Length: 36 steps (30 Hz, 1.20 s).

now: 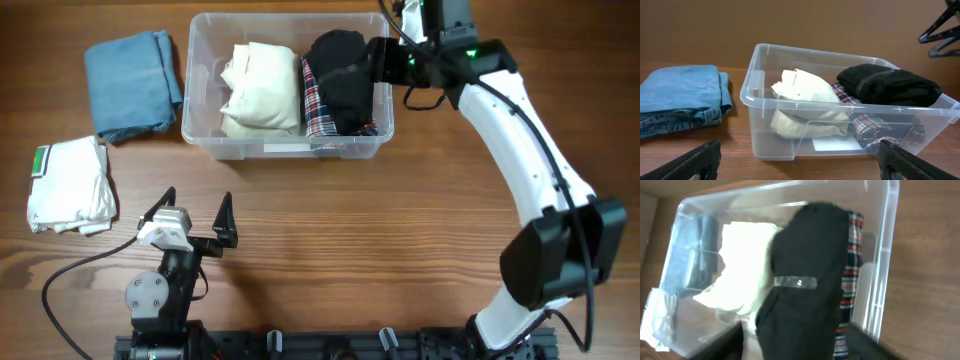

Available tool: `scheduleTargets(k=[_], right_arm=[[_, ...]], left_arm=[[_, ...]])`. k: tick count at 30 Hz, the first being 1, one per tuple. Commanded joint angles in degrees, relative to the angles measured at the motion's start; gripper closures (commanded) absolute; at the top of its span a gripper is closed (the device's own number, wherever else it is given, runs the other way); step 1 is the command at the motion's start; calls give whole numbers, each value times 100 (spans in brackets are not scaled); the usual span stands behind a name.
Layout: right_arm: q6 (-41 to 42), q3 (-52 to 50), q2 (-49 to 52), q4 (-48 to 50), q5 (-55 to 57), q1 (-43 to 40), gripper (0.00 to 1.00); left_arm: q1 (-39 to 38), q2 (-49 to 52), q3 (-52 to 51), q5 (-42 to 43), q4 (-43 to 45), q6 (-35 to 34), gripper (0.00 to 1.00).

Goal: Pack container
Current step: 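Lay the black garment on top of the plaid shirt in the bin, then move the left gripper to the light-blue denim and grasp it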

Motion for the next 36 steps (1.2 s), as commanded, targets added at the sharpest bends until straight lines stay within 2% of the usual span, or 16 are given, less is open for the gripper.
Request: scheduleTargets(k=[1,4,13,16,19,21,22,24,26,28,29,30,33,36], right_arm=[[-413,114,-107,-39,170,304,75],[-413,101,-24,-39,970,691,96],[-229,90,1443,-225,2092,876,96],[-229,149,1392,-160,2068,879,96],[-229,487,887,-317,1978,876,95],[120,693,494,-391,1976,798,85],[455,734,164,-376,1941,647,73],[540,734,-293,-404,1805,269,61],[474,734,-608,-662,1812,-422,41],[494,732,-638,-1029,1810,-1215,16],[503,671,-599,-1189,1810,-1733,6],[501,603,-575,-1220,1810,-2033,0],[522,494,-492,-1322,1808,-2892,0],[627,494,-378,-1366,1810,-3287,0]], left_arm=[[31,-42,-37,46,-11,-31,0],[31,-42,-35,46,-11,-31,0],[31,-42,-37,46,-11,-31,0],[31,-42,-37,46,-11,-31,0],[31,-42,-35,46,-11,-31,0],[31,-42,-37,46,-11,-33,0],[31,-42,-37,46,-11,-31,0],[31,-42,-37,46,-11,-31,0],[31,-42,-37,46,-11,-31,0],[31,-42,-37,46,-9,-31,0],[31,-42,-37,46,0,-31,0],[31,-42,-37,46,-2,-31,0],[31,-42,-37,46,-2,-31,0],[31,-42,-35,68,-2,-59,0]])
